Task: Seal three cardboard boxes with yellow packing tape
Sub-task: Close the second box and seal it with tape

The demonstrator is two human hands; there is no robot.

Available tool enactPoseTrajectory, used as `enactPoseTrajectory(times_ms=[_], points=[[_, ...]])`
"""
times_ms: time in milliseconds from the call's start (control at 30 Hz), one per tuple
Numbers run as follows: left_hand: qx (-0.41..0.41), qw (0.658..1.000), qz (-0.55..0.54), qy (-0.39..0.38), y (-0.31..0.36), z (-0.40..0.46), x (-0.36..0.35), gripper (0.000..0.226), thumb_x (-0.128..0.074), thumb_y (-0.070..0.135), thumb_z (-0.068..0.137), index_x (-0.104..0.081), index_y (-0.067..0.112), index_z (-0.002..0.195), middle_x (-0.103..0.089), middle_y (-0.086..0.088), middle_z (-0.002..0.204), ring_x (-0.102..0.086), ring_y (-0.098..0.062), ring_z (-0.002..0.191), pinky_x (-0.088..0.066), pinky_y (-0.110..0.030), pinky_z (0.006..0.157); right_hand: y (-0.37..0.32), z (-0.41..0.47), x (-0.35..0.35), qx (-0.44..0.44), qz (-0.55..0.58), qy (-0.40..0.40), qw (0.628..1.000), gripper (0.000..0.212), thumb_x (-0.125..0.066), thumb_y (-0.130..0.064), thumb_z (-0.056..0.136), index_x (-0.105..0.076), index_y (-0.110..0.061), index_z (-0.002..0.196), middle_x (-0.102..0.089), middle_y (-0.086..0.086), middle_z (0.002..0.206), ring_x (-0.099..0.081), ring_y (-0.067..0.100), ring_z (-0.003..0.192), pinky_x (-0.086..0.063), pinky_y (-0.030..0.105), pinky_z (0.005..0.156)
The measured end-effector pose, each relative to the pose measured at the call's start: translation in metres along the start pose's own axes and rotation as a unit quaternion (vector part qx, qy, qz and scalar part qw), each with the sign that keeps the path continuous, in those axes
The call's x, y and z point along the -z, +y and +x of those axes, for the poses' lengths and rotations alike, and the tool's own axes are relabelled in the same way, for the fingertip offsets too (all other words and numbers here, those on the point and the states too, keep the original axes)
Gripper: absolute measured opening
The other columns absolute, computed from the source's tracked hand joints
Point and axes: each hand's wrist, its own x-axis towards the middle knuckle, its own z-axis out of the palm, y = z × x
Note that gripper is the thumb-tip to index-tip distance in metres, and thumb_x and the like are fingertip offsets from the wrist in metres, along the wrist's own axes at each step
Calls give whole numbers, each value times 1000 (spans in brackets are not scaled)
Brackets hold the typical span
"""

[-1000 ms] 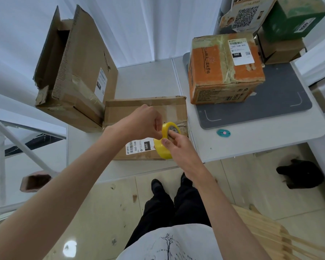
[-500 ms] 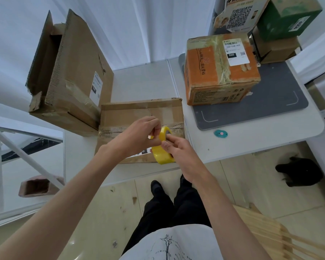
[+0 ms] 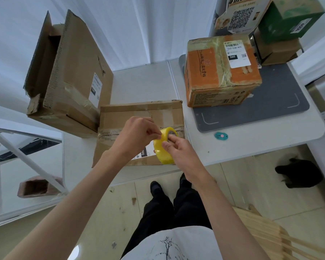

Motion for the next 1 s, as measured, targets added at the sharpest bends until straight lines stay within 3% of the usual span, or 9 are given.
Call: enactPoseTrajectory(times_ms=[133,233,333,467,600,733,800,900,1000], points=[[-48,998,38,-29,0,1,0,6,-80,13,85,-78,17,80,-65,10,77,-59,-5,67,-53,-26,68,5,5,2,-3,-39,10,999,23,-55,-26,104,-65,-9,115,-60,32,119,-58,46,114,-46,59,102],[-58,994,57,-66,-3,2,-3,6,-73,14,90,-73,16,84,-59,11,82,-58,-6,72,-52,-26,71,5,6,6,-11,-62,9,998,26,-55,-22,105,-63,-3,121,-62,27,124,-58,37,117,-48,45,103],[-52,991,58,-114,-8,3,-8,5,-65,12,96,-65,14,91,-57,8,90,-55,-10,77,-49,-26,74,1,5,8,-13,-73,10,997,27,-55,-24,105,-65,-10,126,-71,7,114,-66,13,102,-48,23,89],[37,994,-19,-106,-18,8,-4,11,-56,2,99,-57,12,93,-55,6,86,-48,-3,73,-36,-15,66,-3,5,21,3,-49,0,999,29,-62,-41,99,-71,-17,112,-77,9,96,-76,24,87,-61,42,84],[129,986,-64,-88,-25,21,2,10,-51,6,102,-57,11,96,-59,-1,83,-49,-17,74,-36,-17,61,-2,0,27,36,-80,-88,992,22,-62,-25,100,-66,-15,119,-78,0,95,-74,13,93,-57,25,81],[64,996,-59,-6,-3,36,17,15,-45,-1,100,-55,9,96,-60,-2,82,-55,-15,75,-42,-18,69,16,-2,24,9,-134,81,988,30,-58,-47,99,-67,-19,92,-73,3,68,-70,9,60,-55,29,65],[67,993,-76,-60,3,50,23,11,-44,6,104,-54,10,100,-63,0,82,-58,-12,76,-45,-17,73,19,-9,25,-15,-93,104,990,39,-58,-54,96,-65,-15,88,-70,9,63,-63,13,52,-55,32,64],[109,958,-173,-198,-2,69,23,9,-48,15,106,-54,9,101,-63,-3,86,-64,-16,82,-51,-38,93,23,-24,22,-56,-27,46,997,22,-62,-42,96,-63,-21,94,-71,7,68,-64,13,61,-54,33,69],[109,922,-191,-319,-11,85,22,11,-56,22,104,-56,12,98,-65,-2,89,-67,-10,85,-52,-30,95,33,-30,17,-109,39,2,993,15,-51,-25,100,-59,-13,104,-73,11,78,-65,13,70,-50,30,73]])
